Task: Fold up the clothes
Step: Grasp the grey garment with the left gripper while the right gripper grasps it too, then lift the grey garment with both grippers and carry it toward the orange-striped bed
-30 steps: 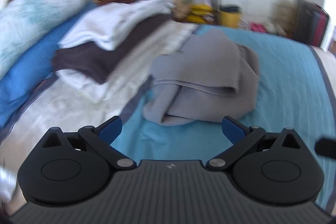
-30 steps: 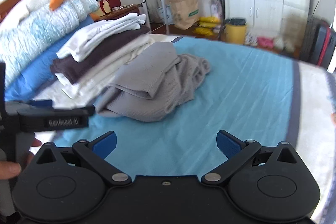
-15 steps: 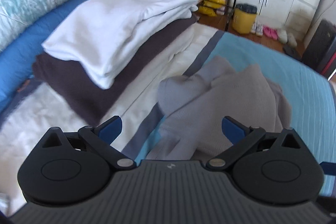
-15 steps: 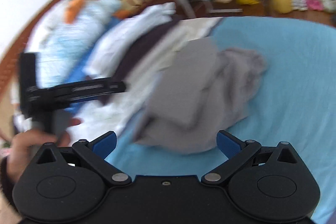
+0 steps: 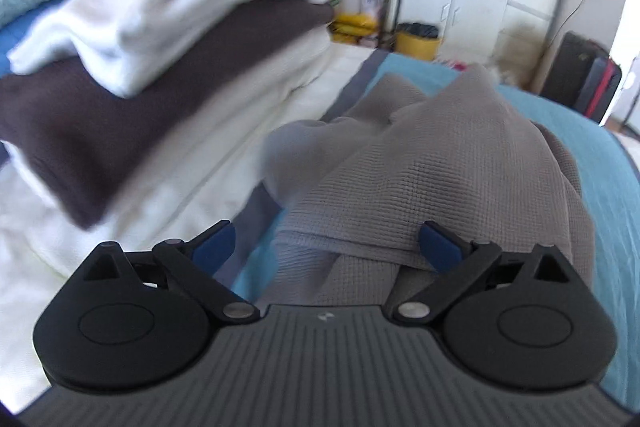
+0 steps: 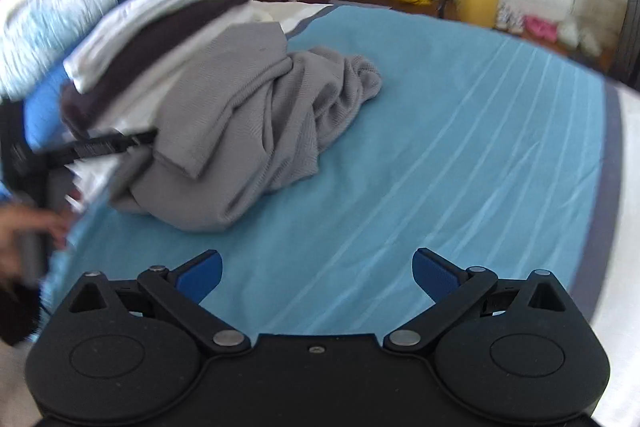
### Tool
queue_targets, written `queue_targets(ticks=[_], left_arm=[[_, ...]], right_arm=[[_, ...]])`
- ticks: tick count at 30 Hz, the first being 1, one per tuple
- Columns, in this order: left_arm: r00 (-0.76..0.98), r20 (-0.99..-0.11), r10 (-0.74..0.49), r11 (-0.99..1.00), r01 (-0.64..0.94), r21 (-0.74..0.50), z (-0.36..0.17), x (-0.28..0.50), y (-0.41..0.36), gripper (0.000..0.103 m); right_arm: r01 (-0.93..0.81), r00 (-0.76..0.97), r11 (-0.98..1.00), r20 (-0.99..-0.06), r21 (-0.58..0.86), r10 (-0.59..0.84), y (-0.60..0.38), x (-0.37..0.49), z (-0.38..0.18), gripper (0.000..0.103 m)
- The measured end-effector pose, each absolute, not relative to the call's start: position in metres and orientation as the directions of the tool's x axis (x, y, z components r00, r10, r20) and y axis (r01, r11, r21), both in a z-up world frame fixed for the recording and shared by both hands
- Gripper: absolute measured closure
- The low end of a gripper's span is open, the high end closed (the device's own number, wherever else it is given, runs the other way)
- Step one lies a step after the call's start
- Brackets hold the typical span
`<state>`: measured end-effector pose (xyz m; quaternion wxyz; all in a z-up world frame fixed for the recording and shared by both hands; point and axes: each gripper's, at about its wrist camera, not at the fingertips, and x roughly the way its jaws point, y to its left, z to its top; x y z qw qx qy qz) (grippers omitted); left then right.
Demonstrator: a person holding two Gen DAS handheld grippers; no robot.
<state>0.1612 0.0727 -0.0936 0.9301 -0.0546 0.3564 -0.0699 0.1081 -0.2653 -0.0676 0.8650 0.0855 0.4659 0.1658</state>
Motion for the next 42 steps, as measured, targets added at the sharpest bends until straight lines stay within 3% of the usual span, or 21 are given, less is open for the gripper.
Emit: queue_targets(ticks=[5,7,8,9,14,16,18,19,21,24,28,34,37,39,42], left_arm=[[0.627,-0.678,-0.385,0.890,0.057,-0.453,-0.111,0.186,0.109,0.006],[0.593,-0.639,-0.490,0.836,0.111,-0.538,-0.115,0.190,0.117,0.025],[0.572,-0.616,-0.542,0.804,0.140,-0.577,-0.118,0.191,0.120,0.048],[0.540,-0.592,-0.598,0.764,0.164,-0.623,-0.121,0.192,0.121,0.054],[0.521,-0.574,-0.632,0.735,0.168,-0.657,-0.127,0.192,0.115,0.054],[0.526,-0.562,-0.638,0.727,0.170,-0.666,-0.127,0.192,0.113,0.055],[0.526,-0.548,-0.650,0.713,0.172,-0.680,-0.128,0.190,0.112,0.055],[0.525,-0.535,-0.662,0.698,0.172,-0.695,-0.130,0.190,0.113,0.055],[0.518,-0.500,-0.694,0.661,0.185,-0.727,-0.132,0.189,0.112,0.055],[0.466,-0.427,-0.775,0.586,0.274,-0.763,-0.124,0.180,0.094,0.055],[0.398,-0.453,-0.798,0.599,0.433,-0.674,-0.096,0.156,0.045,0.055],[0.328,-0.453,-0.829,0.558,0.546,-0.626,-0.075,0.135,0.017,0.054],[0.379,-0.459,-0.804,0.595,0.520,-0.613,-0.069,0.135,0.022,0.047],[0.446,-0.450,-0.774,0.630,0.466,-0.621,-0.069,0.137,0.036,0.038],[0.470,-0.413,-0.780,0.588,0.325,-0.741,-0.087,0.148,0.062,0.035]], right_arm=[[-0.142,0.500,0.853,-0.708,0.501,0.499,-0.278,0.163,-0.080,0.000],[-0.105,0.490,0.808,-0.677,0.580,0.549,-0.278,0.192,-0.092,0.000],[-0.075,0.475,0.794,-0.678,0.603,0.561,-0.275,0.209,-0.100,0.000],[-0.040,0.454,0.785,-0.689,0.618,0.566,-0.271,0.227,-0.111,0.000],[0.010,0.434,0.767,-0.694,0.641,0.574,-0.244,0.280,-0.132,0.001],[-0.052,0.429,0.776,-0.687,0.629,0.586,-0.223,0.276,-0.127,0.037],[-0.116,0.445,0.809,-0.698,0.576,0.560,-0.203,0.263,-0.119,0.049],[-0.150,0.472,0.833,-0.701,0.533,0.534,-0.195,0.254,-0.113,0.064],[-0.196,0.520,0.849,-0.682,0.490,0.514,-0.189,0.234,-0.098,0.073],[-0.232,0.575,0.841,-0.628,0.489,0.524,-0.198,0.206,-0.076,0.075],[-0.254,0.652,0.876,-0.597,0.410,0.468,-0.216,0.154,-0.054,0.076],[-0.166,0.691,0.903,-0.606,0.396,0.393,-0.263,0.109,-0.048,0.076],[-0.103,0.703,0.932,-0.638,0.348,0.316,-0.277,0.106,-0.052,0.076],[-0.061,0.705,0.949,-0.660,0.309,0.260,-0.281,0.109,-0.056,0.076],[-0.036,0.697,0.968,-0.688,0.247,0.202,-0.282,0.112,-0.063,0.076]])
